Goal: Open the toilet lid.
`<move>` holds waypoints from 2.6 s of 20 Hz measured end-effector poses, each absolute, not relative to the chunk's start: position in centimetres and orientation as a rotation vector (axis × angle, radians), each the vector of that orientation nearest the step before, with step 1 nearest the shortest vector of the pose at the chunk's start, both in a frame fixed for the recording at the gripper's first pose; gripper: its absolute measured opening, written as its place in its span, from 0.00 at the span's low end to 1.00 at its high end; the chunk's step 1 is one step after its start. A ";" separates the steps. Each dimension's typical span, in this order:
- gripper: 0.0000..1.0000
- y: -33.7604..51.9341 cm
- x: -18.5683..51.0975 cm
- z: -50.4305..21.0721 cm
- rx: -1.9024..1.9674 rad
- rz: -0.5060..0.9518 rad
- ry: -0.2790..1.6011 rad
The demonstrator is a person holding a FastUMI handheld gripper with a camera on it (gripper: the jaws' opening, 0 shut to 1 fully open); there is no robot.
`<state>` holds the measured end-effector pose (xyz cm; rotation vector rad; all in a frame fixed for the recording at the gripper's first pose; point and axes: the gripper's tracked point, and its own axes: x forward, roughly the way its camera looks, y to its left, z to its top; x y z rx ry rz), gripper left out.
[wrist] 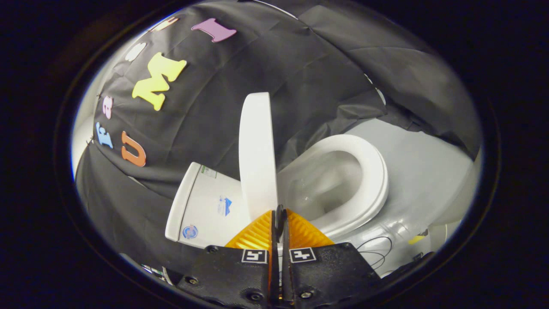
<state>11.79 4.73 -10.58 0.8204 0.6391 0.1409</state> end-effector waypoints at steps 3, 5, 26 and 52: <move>0.06 5.2 11.8 -10.1 0.801 0.138 0.635; 0.06 6.0 11.7 -9.4 0.777 0.141 0.629; 0.11 13.2 11.6 -5.3 0.524 0.150 0.594; 0.11 20.0 11.8 -3.1 0.328 0.149 0.591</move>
